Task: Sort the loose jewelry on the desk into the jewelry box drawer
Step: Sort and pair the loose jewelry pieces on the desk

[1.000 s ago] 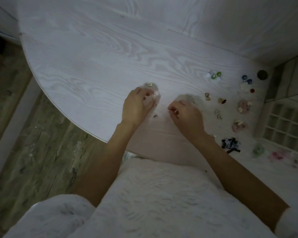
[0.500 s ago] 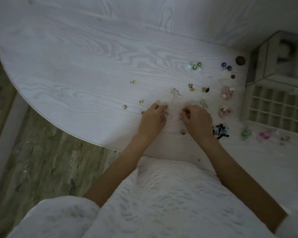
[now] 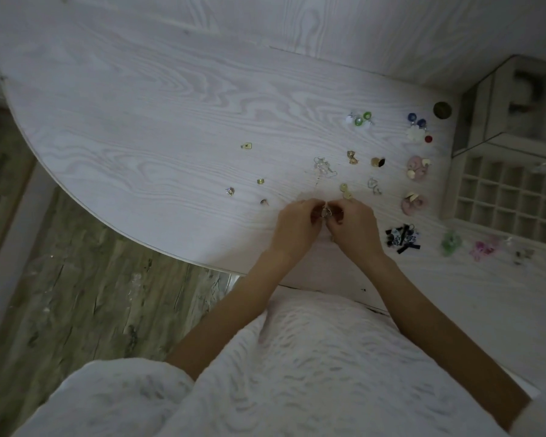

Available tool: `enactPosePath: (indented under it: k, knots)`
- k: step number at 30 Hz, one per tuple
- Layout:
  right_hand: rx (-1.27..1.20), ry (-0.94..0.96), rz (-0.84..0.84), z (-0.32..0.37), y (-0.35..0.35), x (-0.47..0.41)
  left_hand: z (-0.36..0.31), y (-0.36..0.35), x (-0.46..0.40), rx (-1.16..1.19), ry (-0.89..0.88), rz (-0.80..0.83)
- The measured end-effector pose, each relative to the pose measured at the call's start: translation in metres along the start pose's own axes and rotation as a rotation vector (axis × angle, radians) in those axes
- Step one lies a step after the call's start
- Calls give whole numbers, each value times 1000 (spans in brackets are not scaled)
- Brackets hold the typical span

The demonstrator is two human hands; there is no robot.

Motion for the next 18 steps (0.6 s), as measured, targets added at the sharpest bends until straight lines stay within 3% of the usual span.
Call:
enactPosePath:
  k: [6, 9, 13, 18]
  knots:
    - [105, 28, 82, 7, 9, -2, 3, 17, 7, -77, -31, 19]
    - [142, 101, 119, 20, 13, -11, 10, 54, 17, -109, -99, -147]
    - [121, 234, 156, 48, 2, -35, 50, 107, 23, -111, 57, -377]
    - [51, 339, 252, 74, -39, -66, 103, 127, 5, -125, 256, -427]
Point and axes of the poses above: each hand's wrist, its own x-axis away from the middle knuckle, its own y-axis out of the back of the hand, z = x × y, the point moved 8 cm from there along -x, towards the middle knuckle, and after that the axes turned 13 degrees about y, right-handed, at the moved point
